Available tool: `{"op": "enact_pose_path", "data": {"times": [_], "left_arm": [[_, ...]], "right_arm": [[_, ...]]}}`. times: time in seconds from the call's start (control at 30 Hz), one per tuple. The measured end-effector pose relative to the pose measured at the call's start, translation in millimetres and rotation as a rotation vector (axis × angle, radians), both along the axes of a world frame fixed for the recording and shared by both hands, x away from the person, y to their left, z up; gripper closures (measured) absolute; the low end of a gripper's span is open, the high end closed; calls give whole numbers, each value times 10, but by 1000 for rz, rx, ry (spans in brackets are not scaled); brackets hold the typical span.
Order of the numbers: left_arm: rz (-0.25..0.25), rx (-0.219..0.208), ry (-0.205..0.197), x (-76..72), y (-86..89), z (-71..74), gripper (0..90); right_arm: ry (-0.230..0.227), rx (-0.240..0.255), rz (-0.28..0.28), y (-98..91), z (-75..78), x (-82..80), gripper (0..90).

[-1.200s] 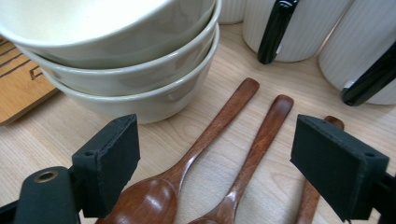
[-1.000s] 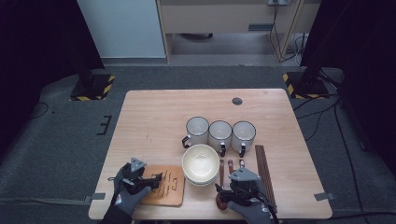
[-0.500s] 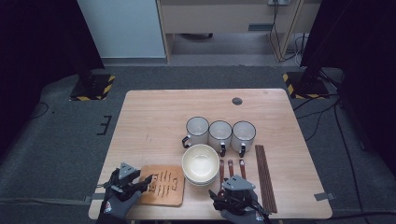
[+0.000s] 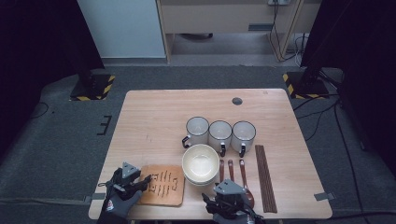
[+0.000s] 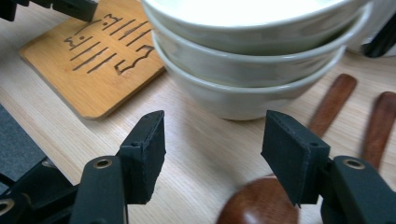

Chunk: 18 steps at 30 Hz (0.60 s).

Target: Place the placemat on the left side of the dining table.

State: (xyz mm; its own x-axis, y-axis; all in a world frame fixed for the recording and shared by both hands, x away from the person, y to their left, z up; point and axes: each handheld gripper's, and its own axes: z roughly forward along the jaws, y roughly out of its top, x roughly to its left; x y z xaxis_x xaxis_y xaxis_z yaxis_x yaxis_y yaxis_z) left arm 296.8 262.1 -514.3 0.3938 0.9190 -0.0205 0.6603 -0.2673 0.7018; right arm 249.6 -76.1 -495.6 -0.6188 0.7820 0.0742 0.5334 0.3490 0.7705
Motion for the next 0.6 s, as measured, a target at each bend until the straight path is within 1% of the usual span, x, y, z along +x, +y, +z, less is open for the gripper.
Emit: {"op": "enact_pose_path", "data": {"times": [0.03,0.1,0.17,0.2,0.23,0.47,0.6], "left_arm": [[-7,3,0,0,-6,-2,469],[-11,9,2,-1,-9,-11,457],[-14,17,-3,-5,-7,-10,422],[-15,17,-3,-8,-5,-12,422],[-16,17,-2,-11,-3,-14,413],[-28,24,-4,-38,-14,-11,408],[-47,20,-5,-50,-9,-16,409]], "right_arm": [[5,3,0,44,-13,-4,394],[6,4,1,69,-21,-8,395],[13,3,12,142,-56,-23,398],[13,3,12,142,-56,-23,398],[16,4,16,181,-75,-33,403],[23,19,10,250,-133,-51,417],[27,24,14,295,-178,-61,418]]}}
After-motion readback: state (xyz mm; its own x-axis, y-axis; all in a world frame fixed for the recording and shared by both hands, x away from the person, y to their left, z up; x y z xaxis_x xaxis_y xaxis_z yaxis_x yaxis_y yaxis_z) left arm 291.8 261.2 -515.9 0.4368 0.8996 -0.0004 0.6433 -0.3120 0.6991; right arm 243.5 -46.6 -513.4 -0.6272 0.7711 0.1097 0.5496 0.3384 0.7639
